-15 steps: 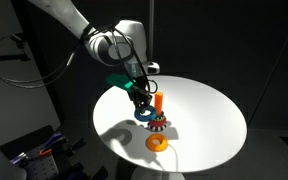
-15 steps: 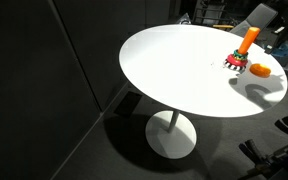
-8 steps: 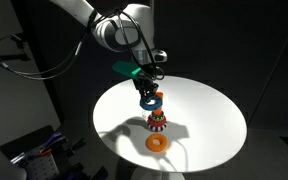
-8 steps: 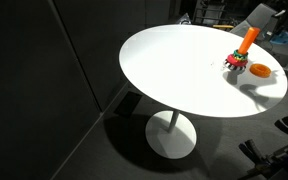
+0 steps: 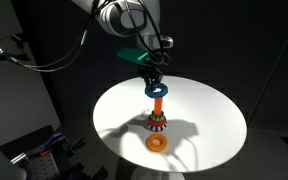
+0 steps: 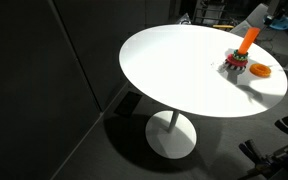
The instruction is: Put the blue ring around the orange rod
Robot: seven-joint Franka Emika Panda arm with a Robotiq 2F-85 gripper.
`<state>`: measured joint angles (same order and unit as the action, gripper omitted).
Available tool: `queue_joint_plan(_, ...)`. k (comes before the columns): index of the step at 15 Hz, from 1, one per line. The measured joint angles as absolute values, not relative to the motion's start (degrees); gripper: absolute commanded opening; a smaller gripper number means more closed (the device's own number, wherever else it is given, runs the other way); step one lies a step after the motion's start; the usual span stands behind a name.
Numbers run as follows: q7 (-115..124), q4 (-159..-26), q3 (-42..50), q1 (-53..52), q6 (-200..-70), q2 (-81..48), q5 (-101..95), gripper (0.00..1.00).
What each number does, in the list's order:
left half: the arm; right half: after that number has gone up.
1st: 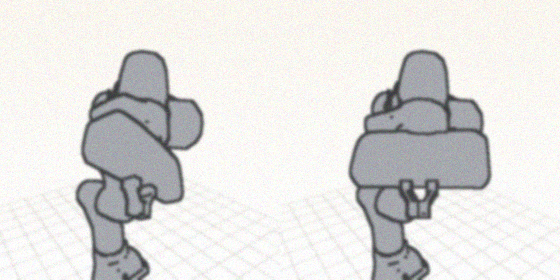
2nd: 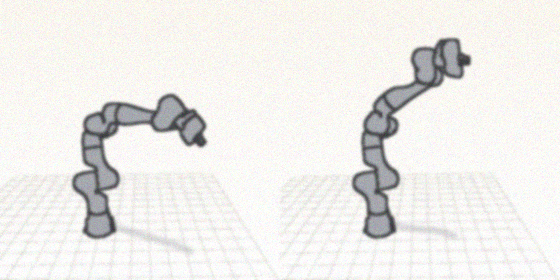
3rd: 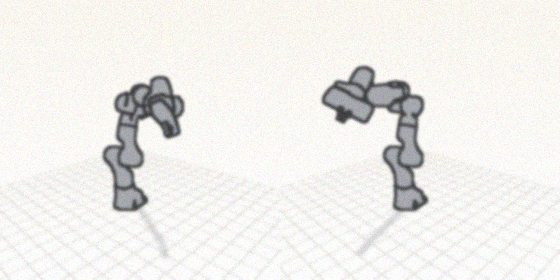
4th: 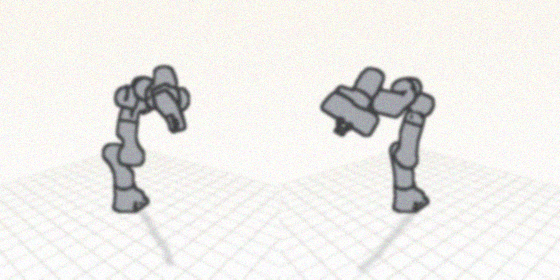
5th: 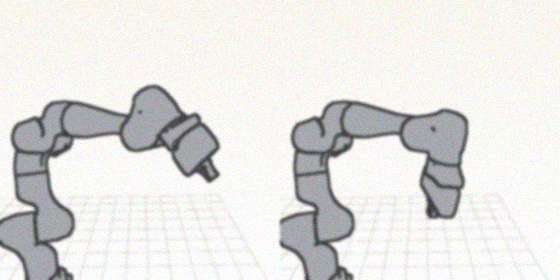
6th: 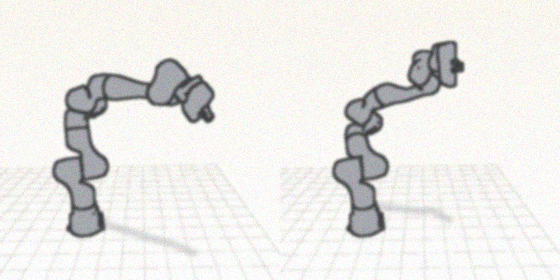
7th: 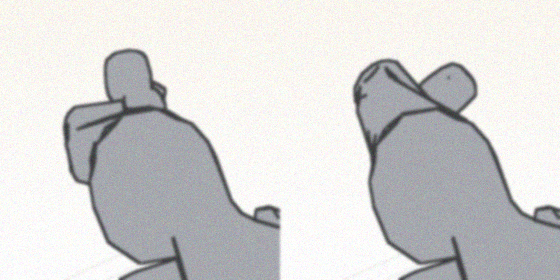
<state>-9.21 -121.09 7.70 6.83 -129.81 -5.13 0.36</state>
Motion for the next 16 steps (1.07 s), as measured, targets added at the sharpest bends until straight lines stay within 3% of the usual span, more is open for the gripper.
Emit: queue_joint_plan(16, -9.21, -106.27, 6.32, 6.86, -123.79, -16.13, 2.85, 0.11)
